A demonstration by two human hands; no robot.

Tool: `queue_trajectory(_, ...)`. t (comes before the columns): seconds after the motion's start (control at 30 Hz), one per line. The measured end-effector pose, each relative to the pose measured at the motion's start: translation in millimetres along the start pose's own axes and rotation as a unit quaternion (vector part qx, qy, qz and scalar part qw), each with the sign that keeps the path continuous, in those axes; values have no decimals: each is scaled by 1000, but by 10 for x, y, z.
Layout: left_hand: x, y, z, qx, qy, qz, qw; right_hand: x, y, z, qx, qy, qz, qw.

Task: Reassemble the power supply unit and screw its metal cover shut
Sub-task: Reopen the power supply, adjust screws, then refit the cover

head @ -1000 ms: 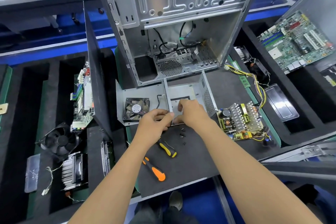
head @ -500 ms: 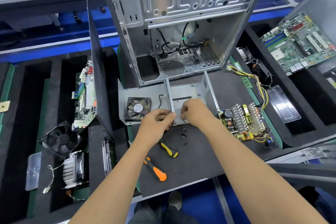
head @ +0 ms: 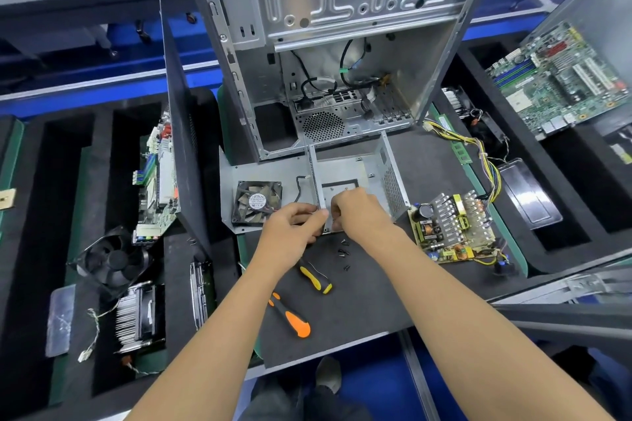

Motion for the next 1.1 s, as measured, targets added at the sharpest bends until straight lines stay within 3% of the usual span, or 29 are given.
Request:
queue_trajectory(0.27,-14,10,25,-6,-5,0,1000,0,-45,8,-4,74,3,997)
queue_trajectory(0.53,-44,20,59,-8,-6,7,1000,-102,-20,38,49,73,19,996)
queue_trajectory(0.77,-59,22,69,3,-7,5,1000,-139,-76,-73,-24,75,-6,997)
queue_trajectory(0.97,-61,24,67,9,-11,9,1000,132,20,-355,-182,83,-113,973)
queue_trajectory(1.1,-54,22,65,13,-14,11,1000,421,-160,-436,-116,91,-83,986)
Point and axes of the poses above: each hand's wrist, its own x-axis away from the middle knuckle, its own y-axis out of the back of the hand, z = x × y, the point moved 7 cm from there along -x, towards the middle knuckle, and after that the axes turned 14 degrees about z, right-handed, at the moved point
